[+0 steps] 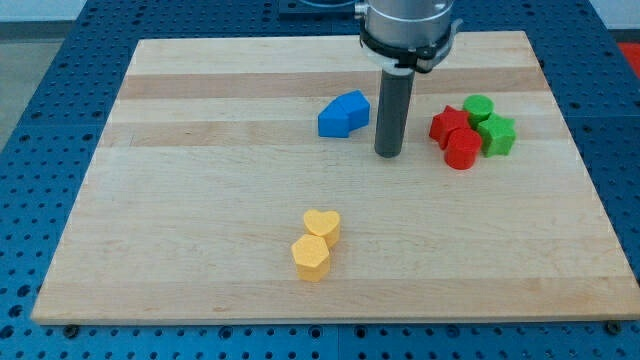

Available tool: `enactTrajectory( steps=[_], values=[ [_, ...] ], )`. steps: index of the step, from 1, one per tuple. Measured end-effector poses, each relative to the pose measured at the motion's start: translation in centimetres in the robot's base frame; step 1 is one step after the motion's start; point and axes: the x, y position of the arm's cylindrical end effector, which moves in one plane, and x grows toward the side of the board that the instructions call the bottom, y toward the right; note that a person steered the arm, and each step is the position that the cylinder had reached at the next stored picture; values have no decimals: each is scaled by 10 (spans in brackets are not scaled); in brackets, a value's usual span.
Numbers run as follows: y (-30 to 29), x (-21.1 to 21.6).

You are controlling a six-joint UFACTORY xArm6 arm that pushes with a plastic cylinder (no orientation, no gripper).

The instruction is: Push the blue cube and blue triangle slightly down and left a bit

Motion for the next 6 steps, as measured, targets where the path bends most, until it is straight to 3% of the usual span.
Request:
enactTrajectory(
  steps=[4, 6],
  values=[
    [0, -65],
    [-9, -73]
  ],
)
